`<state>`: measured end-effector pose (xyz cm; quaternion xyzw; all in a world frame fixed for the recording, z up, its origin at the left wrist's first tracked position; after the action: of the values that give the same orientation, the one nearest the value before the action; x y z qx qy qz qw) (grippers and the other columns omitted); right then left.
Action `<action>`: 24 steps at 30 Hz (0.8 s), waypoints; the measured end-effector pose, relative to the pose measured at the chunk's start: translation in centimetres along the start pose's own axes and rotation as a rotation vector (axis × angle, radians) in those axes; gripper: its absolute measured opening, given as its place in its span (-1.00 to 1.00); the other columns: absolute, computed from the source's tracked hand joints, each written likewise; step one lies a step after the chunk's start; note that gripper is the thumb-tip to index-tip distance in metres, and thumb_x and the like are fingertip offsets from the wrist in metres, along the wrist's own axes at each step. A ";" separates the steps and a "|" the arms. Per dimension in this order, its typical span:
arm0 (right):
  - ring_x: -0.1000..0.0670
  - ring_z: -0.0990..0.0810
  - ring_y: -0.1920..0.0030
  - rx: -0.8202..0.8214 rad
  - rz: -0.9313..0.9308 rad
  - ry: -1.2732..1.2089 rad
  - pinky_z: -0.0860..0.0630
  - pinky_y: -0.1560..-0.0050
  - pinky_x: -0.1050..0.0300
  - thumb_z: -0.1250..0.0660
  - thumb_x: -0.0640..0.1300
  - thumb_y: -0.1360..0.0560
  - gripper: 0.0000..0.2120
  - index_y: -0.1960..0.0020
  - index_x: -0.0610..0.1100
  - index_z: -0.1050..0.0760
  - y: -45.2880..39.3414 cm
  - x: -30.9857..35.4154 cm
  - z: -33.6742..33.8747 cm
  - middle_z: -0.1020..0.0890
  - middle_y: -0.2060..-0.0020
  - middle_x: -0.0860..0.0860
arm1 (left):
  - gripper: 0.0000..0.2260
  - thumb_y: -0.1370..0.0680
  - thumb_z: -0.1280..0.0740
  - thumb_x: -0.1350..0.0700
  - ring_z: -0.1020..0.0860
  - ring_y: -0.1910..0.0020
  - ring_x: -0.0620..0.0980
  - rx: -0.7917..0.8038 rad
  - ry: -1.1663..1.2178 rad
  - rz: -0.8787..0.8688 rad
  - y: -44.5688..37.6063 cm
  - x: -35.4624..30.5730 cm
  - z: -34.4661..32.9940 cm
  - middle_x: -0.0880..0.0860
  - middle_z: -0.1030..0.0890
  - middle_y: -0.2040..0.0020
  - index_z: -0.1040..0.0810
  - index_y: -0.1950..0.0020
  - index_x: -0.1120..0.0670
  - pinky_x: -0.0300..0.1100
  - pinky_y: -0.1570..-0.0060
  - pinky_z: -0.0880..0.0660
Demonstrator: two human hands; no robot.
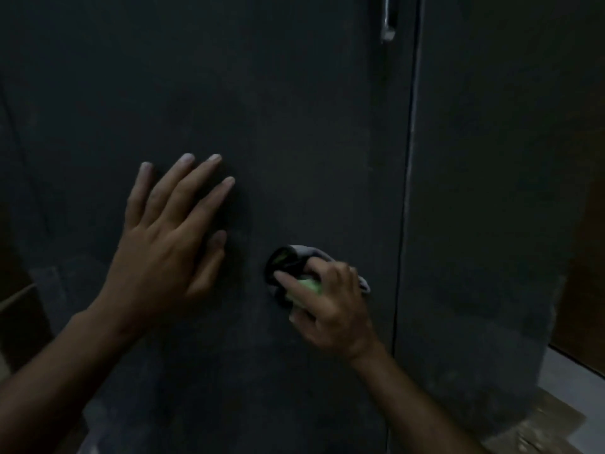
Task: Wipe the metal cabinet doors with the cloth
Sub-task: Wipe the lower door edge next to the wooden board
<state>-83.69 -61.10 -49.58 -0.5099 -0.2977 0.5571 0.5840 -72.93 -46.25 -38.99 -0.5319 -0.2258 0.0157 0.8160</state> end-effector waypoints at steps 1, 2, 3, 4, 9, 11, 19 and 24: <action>-0.21 -0.51 0.00 -0.042 -0.025 0.012 -0.45 0.04 -0.11 -0.37 -0.06 -0.50 -0.55 -0.39 0.03 -0.55 -0.2 -1.7 0.8 -0.46 -0.16 -0.10 | -0.45 -0.63 -0.24 0.00 -0.16 -0.67 0.22 -0.011 -0.018 0.012 0.5 1.0 0.7 0.20 -0.27 -0.66 -0.40 -0.59 0.19 0.28 -0.64 0.06; -0.21 -0.51 0.00 -0.109 -0.117 0.029 -0.46 0.03 -0.12 -0.35 -0.04 -0.50 -0.55 -0.39 0.01 -0.55 -0.5 -4.1 1.8 -0.47 -0.14 -0.11 | -0.45 -0.63 -0.23 -0.02 -0.17 -0.66 0.22 -0.012 -0.044 0.025 1.0 2.0 1.3 0.20 -0.28 -0.65 -0.40 -0.59 0.19 0.29 -0.64 0.06; -0.22 -0.49 -0.02 -0.172 -0.268 0.045 -0.45 -0.01 -0.13 -0.32 -0.02 -0.50 -0.53 -0.41 0.00 -0.54 -0.6 -6.7 3.0 -0.46 -0.13 -0.12 | -0.44 -0.64 -0.22 -0.05 -0.18 -0.66 0.23 -0.002 -0.073 0.034 1.6 2.9 1.5 0.19 -0.28 -0.65 -0.40 -0.59 0.18 0.32 -0.63 0.06; -0.23 -0.47 -0.05 -0.236 -0.427 0.054 -0.44 -0.05 -0.12 -0.29 -0.02 -0.50 -0.51 -0.43 -0.03 -0.52 -0.5 -8.8 4.1 -0.45 -0.15 -0.13 | -0.43 -0.64 -0.21 -0.07 -0.19 -0.66 0.23 0.011 -0.099 0.037 2.1 3.6 1.6 0.19 -0.28 -0.65 -0.39 -0.59 0.18 0.36 -0.61 0.05; -0.29 -0.49 -0.09 -0.228 -0.365 -0.034 -0.48 -0.10 -0.17 -0.32 -0.08 -0.49 -0.49 -0.45 -0.05 -0.51 -4.1 -0.3 1.1 -0.45 -0.22 -0.17 | -0.42 -0.68 -0.19 -0.12 -0.15 -0.68 0.20 0.046 -0.162 -0.023 2.8 4.4 1.2 0.16 -0.23 -0.68 -0.33 -0.64 0.15 0.42 -0.58 0.02; -0.24 -0.53 -0.04 -0.058 -0.014 -0.062 -0.49 -0.02 -0.18 -0.36 -0.08 -0.46 -0.51 -0.40 0.02 -0.55 -3.8 5.8 -1.7 -0.42 -0.22 -0.08 | -0.44 -0.69 -0.20 -0.09 -0.14 -0.69 0.18 0.042 -0.151 -0.029 2.9 4.7 1.3 0.14 -0.22 -0.69 -0.32 -0.65 0.12 0.37 -0.60 0.03; -0.20 -0.45 -0.08 -0.281 -0.554 0.010 -0.45 -0.06 -0.14 -0.30 -0.05 -0.49 -0.49 -0.44 -0.02 -0.50 -4.3 -3.7 2.6 -0.46 -0.16 -0.13 | -0.52 -0.66 -0.27 0.02 -0.22 -0.65 0.18 -0.114 -0.061 0.057 3.8 5.8 2.3 0.16 -0.35 -0.62 -0.45 -0.56 0.16 0.43 -0.56 -0.02; -0.25 -0.51 -0.04 -0.082 -0.130 -0.077 -0.48 -0.05 -0.17 -0.40 -0.10 -0.43 -0.43 -0.44 -0.01 -0.51 -5.8 8.7 -2.5 -0.45 -0.21 -0.12 | -0.55 -0.69 -0.21 0.04 -0.27 -0.63 0.21 -0.115 -0.034 0.076 4.7 6.5 2.7 0.15 -0.38 -0.61 -0.47 -0.54 0.17 0.39 -0.58 -0.01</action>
<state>-77.63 -52.68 -46.85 -0.4913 -0.3751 0.5244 0.5857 -67.15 -40.19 -39.94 -0.5858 -0.2198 0.0426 0.7789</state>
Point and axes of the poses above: each hand's wrist, its own y-axis away from the middle knuckle, its own z-axis out of the back of the hand, x = y × z, the point moved 10 cm from there along -y, towards the middle knuckle
